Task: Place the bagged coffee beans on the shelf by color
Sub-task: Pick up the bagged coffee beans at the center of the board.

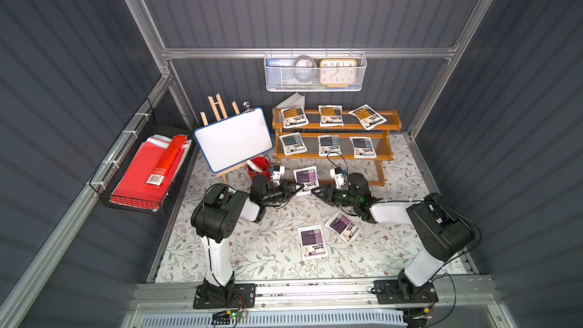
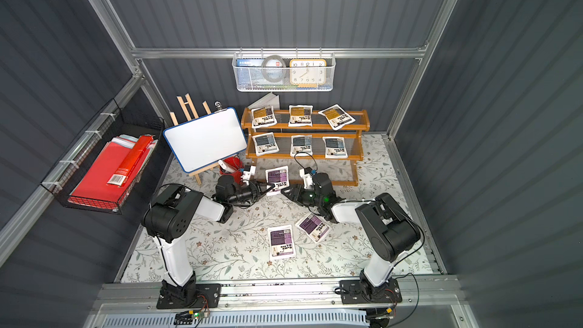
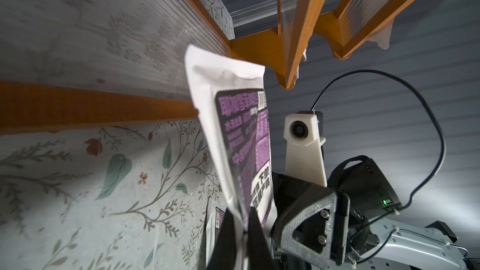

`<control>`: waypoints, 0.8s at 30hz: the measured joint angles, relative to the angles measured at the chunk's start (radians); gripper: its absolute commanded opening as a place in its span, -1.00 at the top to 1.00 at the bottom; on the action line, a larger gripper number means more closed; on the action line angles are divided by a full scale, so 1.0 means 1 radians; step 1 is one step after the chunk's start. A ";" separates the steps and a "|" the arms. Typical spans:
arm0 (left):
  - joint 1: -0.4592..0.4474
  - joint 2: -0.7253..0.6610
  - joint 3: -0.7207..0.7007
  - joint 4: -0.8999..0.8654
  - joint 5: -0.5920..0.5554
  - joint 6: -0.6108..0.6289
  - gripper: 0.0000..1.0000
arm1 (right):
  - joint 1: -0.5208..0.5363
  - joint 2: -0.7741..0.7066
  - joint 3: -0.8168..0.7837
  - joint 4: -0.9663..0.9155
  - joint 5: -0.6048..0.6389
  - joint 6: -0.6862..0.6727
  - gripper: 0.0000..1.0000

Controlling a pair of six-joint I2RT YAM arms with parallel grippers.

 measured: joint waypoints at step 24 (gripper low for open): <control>-0.025 -0.045 0.060 -0.330 -0.120 0.135 0.41 | 0.002 0.216 -0.078 0.480 0.079 0.282 1.00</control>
